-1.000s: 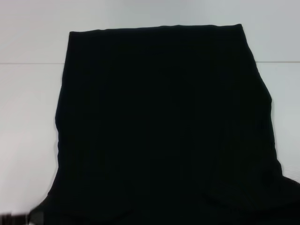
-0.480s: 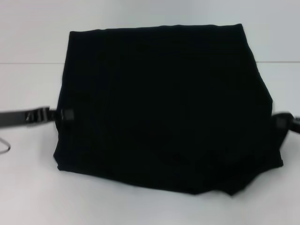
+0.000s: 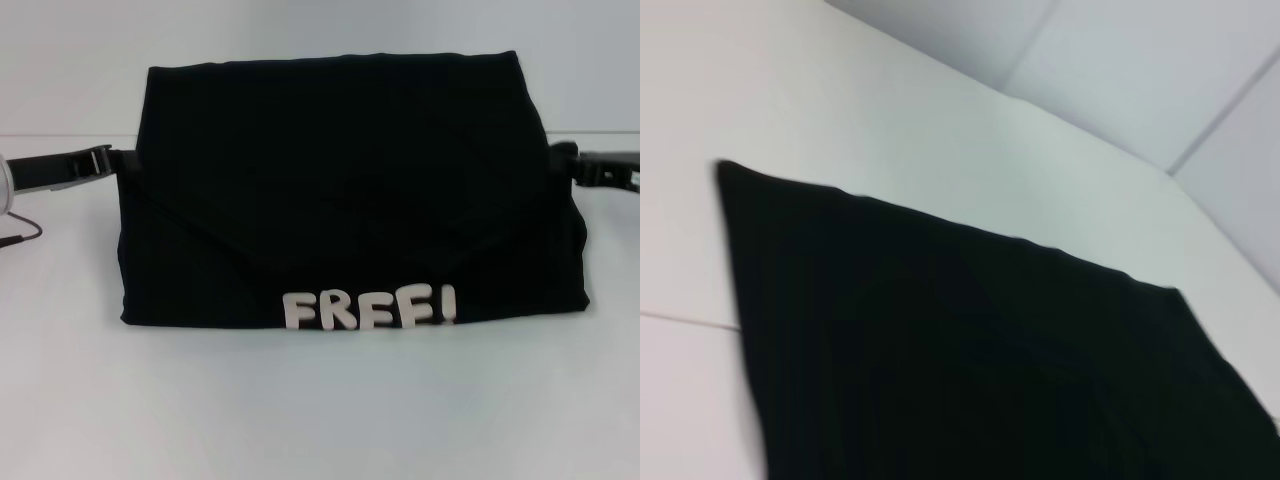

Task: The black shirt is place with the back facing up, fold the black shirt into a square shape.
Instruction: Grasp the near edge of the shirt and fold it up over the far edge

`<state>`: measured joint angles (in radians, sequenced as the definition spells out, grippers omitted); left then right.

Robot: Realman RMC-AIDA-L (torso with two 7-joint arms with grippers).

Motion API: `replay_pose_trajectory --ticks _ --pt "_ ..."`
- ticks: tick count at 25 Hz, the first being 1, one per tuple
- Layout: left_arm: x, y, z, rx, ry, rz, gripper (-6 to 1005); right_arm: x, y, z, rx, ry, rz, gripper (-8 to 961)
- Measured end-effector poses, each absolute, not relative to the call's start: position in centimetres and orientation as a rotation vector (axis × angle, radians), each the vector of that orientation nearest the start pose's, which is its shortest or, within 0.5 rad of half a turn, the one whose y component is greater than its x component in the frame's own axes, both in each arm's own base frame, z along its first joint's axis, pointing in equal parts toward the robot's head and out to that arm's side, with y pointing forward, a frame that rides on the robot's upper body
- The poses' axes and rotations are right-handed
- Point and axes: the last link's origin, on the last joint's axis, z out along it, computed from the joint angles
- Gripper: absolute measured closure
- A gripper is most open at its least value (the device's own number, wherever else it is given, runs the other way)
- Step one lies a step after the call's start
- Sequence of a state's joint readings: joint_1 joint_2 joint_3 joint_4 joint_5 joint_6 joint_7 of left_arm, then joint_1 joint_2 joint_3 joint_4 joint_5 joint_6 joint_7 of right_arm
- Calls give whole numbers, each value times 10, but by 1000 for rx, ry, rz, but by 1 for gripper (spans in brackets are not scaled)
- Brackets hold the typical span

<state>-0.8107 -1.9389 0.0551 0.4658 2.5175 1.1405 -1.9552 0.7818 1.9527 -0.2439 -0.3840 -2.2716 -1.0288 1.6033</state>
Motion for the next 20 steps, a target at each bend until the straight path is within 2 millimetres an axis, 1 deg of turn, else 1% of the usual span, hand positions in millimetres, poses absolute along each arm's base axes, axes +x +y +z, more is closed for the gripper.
replay_pose_trajectory --ticks 4,5,6,7,10,14,15,18,19,20 --pt "-299 440 61 -1977 -1373 -577 858 282 452 38 -2099 1025 492 866" --pt "-297 446 59 -1960 -1352 -560 857 278 456 36 -2089 1016 482 865" --pt "-297 446 59 -1960 -1352 -560 856 275 460 35 -2082 1009 471 863" --pt "-294 452 56 -1956 -1324 -542 855 271 464 34 -2072 1002 462 862" --pt "-291 457 55 -1946 -1300 -527 851 265 473 32 -2036 989 441 859" --pt "-287 465 53 -1925 -1269 -510 847 264 478 32 -2007 976 426 854" --pt "-287 466 52 -1917 -1264 -505 846 265 478 29 -1996 978 419 853" --pt "-291 465 42 -1897 -1262 -481 843 268 476 23 -1985 988 403 849" --pt "-291 465 42 -1897 -1262 -481 842 270 475 21 -1979 991 393 848" --pt "-295 462 30 -1878 -1262 -450 841 272 473 16 -1976 997 385 847"
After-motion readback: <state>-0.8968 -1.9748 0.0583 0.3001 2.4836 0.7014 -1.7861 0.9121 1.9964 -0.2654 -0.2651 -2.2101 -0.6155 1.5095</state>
